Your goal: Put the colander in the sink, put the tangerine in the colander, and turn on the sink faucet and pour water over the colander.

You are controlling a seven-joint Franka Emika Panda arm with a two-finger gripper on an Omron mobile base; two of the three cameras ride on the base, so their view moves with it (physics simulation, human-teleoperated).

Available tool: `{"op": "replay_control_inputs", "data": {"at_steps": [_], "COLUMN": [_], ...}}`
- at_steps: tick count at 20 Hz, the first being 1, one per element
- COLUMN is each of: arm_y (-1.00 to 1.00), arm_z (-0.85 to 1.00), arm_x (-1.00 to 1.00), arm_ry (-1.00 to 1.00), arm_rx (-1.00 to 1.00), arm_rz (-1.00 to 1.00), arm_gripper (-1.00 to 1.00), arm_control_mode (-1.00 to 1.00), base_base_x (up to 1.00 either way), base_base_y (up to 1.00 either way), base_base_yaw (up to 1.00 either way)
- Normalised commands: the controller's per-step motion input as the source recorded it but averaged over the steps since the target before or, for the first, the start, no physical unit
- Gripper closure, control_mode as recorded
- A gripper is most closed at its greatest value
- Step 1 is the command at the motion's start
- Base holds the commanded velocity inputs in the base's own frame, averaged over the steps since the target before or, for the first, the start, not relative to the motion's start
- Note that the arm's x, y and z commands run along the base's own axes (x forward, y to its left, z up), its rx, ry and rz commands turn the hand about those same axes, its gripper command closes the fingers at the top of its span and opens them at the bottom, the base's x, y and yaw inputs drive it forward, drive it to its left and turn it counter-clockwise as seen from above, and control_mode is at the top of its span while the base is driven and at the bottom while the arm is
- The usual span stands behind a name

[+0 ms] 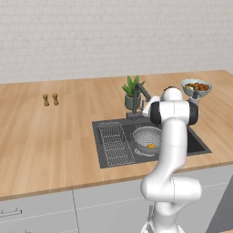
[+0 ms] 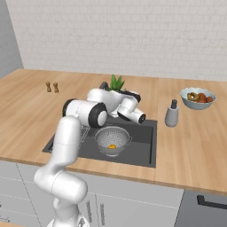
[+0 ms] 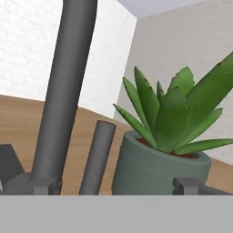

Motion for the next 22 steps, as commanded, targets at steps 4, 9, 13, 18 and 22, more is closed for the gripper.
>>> {"op": "replay_control_inputs", "data": {"at_steps": [4, 9, 13, 18, 22], "arm_y": [0.18, 0.07, 0.0, -0.01, 0.0], "arm_z": [0.0, 0.0, 0.0, 0.0, 0.01], "arm_x": [0.0, 0.08, 0.2, 0.18, 0.22], "arm_ry": [0.03, 0.01, 0.01, 0.01, 0.0], "arm_rx": [-0.04, 0.0, 0.0, 0.0, 0.0], "arm_rz": [-0.13, -0.07, -0.03, 0.0, 0.0], "arm_gripper": [-1.0, -1.0, -1.0, -1.0, 1.0], "arm_control_mode": [-1.0, -1.0, -1.0, -1.0, -1.0], "base_base_x": [0.0, 0.0, 0.0, 0.0, 0.0], "base_base_y": [0.0, 0.0, 0.0, 0.0, 0.0], "base_base_yaw": [0.0, 0.0, 0.0, 0.0, 0.0]}}
